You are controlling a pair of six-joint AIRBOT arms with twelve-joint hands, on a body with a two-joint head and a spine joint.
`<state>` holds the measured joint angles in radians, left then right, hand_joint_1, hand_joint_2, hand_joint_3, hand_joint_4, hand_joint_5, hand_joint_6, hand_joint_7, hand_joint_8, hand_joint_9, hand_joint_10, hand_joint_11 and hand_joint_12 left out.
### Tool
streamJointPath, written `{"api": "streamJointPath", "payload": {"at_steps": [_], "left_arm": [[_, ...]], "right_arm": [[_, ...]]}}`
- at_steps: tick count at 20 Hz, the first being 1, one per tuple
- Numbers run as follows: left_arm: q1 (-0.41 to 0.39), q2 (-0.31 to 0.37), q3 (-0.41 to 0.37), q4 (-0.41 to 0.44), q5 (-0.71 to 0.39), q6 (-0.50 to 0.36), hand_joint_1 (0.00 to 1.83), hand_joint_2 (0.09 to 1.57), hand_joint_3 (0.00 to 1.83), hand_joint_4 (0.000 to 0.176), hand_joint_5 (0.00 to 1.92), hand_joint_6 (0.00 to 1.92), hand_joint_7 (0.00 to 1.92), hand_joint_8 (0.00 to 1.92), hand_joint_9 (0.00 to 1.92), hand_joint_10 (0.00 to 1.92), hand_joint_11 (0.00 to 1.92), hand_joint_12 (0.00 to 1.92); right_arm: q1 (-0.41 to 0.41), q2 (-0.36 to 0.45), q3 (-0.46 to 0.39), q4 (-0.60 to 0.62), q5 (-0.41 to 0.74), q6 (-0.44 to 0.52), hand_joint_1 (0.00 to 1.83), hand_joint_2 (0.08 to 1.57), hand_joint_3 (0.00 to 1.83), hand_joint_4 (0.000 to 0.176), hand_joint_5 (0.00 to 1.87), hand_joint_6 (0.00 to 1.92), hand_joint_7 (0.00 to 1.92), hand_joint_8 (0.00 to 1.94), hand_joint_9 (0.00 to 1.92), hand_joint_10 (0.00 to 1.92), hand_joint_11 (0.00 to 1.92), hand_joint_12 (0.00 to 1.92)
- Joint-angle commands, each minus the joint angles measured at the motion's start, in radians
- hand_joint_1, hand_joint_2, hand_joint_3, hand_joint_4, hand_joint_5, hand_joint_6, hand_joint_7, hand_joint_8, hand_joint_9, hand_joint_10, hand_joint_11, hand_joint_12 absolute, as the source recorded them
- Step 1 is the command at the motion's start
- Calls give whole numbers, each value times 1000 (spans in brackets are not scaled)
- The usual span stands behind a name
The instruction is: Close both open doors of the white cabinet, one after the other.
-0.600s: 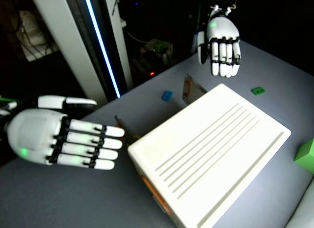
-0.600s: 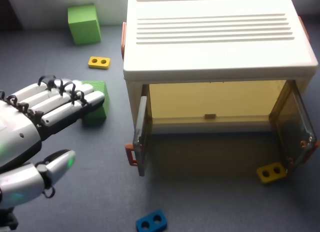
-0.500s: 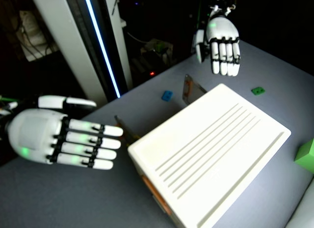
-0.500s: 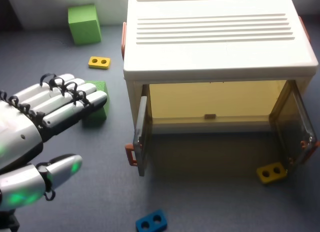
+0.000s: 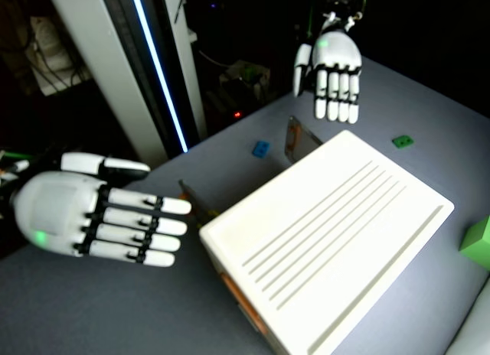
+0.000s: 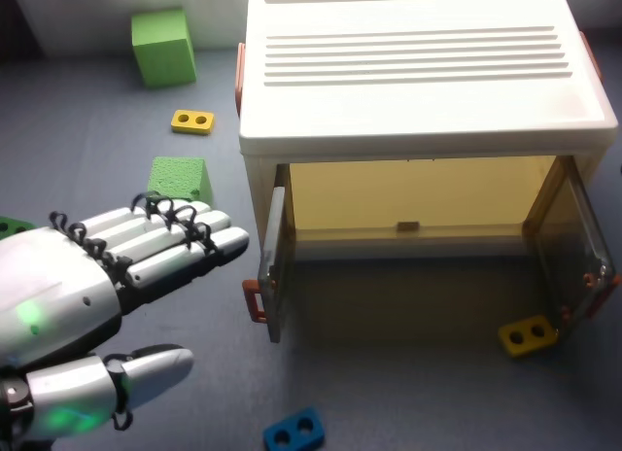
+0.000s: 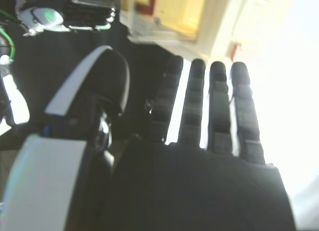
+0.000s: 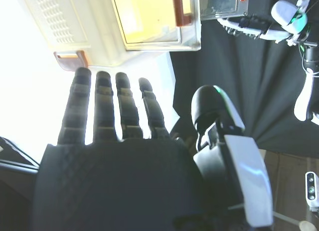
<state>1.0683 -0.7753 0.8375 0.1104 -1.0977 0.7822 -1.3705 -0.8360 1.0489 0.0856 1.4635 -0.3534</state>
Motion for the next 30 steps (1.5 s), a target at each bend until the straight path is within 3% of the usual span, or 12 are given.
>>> {"api": "streamJointPath", "payload": {"at_steps": [1,2,5,8,9,10,12,20,30], "left_arm": [[-16,-6,4,6,-98,-14,0,1571,80,0,24,1,8,1,23,2,59,60],[-25,-13,8,19,-90,-23,0,1571,79,0,18,0,2,0,13,0,49,58],[-55,-27,19,53,-67,-46,0,1571,103,0,0,0,0,0,0,0,0,1],[-89,-52,37,95,-38,-79,0,1571,104,0,0,0,0,0,0,0,0,0],[-101,-60,41,107,-30,-83,0,1571,103,0,2,1,0,0,0,0,1,0],[-110,-66,44,116,-23,-86,0,1571,103,0,26,10,11,4,14,5,35,15],[-116,-74,47,118,-22,-86,0,1571,100,0,27,8,12,4,13,4,29,13],[-146,-106,64,122,-25,-86,0,1571,147,0,91,12,52,11,37,9,46,34],[-232,-163,99,160,-3,-90,0,1571,145,0,18,7,0,0,0,0,16,15]], "right_arm": [[0,2,0,23,116,6,0,1435,6,10,51,7,14,2,7,2,60,21],[0,2,0,23,116,6,0,1436,6,15,46,4,14,2,6,1,59,19],[0,2,0,24,115,6,0,1436,4,4,48,4,14,1,2,0,34,5],[0,2,0,24,115,6,0,1414,0,41,48,2,19,2,5,1,16,0],[0,2,0,24,115,6,0,1419,0,34,62,7,28,5,15,5,27,5],[0,2,0,24,115,6,0,1426,0,13,67,8,37,7,25,8,54,16],[0,2,1,24,115,6,0,1434,3,0,71,8,40,7,28,7,82,25],[0,-1,0,27,115,6,0,1439,3,0,76,3,40,1,26,1,90,15],[0,-1,2,28,115,6,0,1423,0,0,95,3,65,4,55,5,111,11]]}}
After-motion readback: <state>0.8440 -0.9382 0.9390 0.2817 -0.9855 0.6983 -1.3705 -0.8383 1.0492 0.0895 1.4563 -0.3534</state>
